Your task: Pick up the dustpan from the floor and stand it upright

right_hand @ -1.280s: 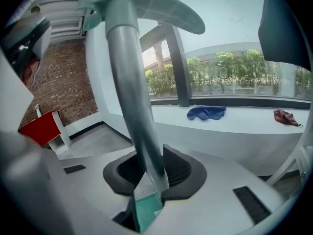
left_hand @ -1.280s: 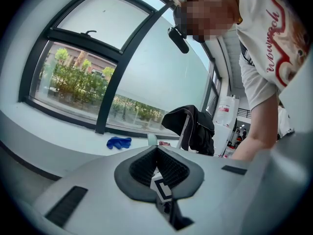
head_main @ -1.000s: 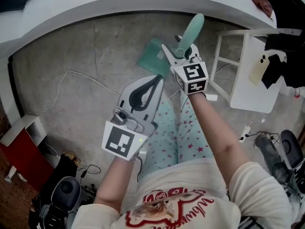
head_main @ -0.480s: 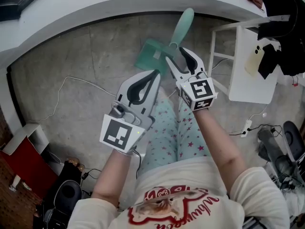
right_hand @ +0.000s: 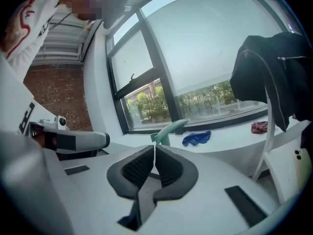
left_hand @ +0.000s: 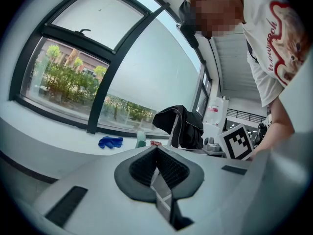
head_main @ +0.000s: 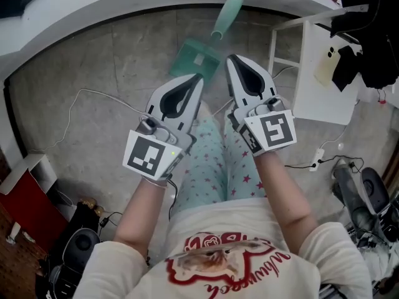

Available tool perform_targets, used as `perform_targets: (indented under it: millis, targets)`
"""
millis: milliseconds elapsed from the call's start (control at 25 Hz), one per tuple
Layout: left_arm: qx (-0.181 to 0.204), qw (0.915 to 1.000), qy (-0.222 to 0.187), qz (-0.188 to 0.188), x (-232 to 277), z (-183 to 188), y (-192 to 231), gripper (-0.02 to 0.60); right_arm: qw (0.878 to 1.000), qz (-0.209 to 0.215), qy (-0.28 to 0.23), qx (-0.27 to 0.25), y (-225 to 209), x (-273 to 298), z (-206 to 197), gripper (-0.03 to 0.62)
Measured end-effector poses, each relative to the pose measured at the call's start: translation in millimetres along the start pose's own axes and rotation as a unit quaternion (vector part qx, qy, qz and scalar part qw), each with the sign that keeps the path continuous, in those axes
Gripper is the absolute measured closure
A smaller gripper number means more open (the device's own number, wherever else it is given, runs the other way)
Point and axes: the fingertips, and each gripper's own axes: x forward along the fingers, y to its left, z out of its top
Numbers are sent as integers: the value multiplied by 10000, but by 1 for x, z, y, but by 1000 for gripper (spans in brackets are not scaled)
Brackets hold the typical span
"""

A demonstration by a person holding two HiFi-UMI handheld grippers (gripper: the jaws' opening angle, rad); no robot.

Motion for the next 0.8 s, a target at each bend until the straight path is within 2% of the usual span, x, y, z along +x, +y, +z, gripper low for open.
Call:
perform_targets:
  millis: [280, 480, 640, 800]
  targets:
    - [124, 9998, -134, 13, -7, 5, -21, 578, 9997, 36, -13, 236, -8, -31, 5, 563]
    - [164, 9997, -28, 152, -11, -11, -45, 578, 9986, -56, -227, 483, -17, -62, -1, 563]
    - [113, 9997, -149, 164, -4, -23, -91, 578, 9972, -235, -413, 583, -32, -119, 2, 563]
    - [100, 9993, -353, 75, -9, -23, -160, 578, 9984, -96, -392, 390, -28, -191, 5, 563]
